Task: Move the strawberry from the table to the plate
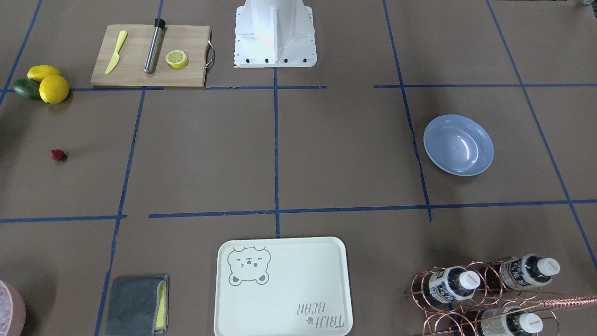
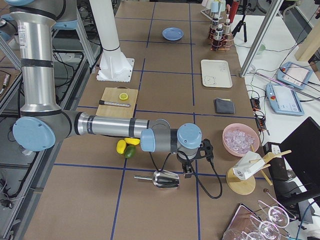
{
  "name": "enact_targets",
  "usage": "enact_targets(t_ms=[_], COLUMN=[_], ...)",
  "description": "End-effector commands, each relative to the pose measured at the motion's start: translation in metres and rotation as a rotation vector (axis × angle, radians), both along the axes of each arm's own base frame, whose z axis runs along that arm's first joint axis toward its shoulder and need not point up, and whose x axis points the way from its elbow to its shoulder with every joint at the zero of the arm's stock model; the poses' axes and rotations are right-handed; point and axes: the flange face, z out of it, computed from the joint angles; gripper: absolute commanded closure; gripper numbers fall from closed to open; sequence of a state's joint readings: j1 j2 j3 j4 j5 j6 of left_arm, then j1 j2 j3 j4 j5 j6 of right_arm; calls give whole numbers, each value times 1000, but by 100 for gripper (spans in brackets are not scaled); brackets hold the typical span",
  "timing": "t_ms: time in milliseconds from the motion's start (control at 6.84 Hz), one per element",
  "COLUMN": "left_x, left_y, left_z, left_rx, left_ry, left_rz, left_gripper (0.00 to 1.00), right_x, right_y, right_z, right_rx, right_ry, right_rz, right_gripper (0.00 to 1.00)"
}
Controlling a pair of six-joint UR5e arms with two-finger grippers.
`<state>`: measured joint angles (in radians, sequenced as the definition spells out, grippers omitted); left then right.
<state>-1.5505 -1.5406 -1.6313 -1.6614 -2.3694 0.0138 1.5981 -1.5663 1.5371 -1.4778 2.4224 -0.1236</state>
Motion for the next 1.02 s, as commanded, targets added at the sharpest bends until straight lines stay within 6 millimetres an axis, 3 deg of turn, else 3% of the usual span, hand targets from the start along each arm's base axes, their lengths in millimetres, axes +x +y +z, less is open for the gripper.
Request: enact_targets(t_ms=[0,292,585,877], left_x=[0,4,23,76], left_y=[0,-8,-16,-8], left_z=[-1,-18,-37,-51], left_rx=[3,35,173,135], left_ry=[1,13,42,179], left_rz=[0,0,41,42], left_gripper=[0,0,0,0], right_x=[0,0,0,0], right_y=[-1,-2,-5,-5], right_z=[-1,-5,-11,-9], right_rx=[-7,-21,-12,-15], right_ry=[0,-2,-5,-6], right_rz=[6,30,31,31], right_gripper=[0,0,0,0])
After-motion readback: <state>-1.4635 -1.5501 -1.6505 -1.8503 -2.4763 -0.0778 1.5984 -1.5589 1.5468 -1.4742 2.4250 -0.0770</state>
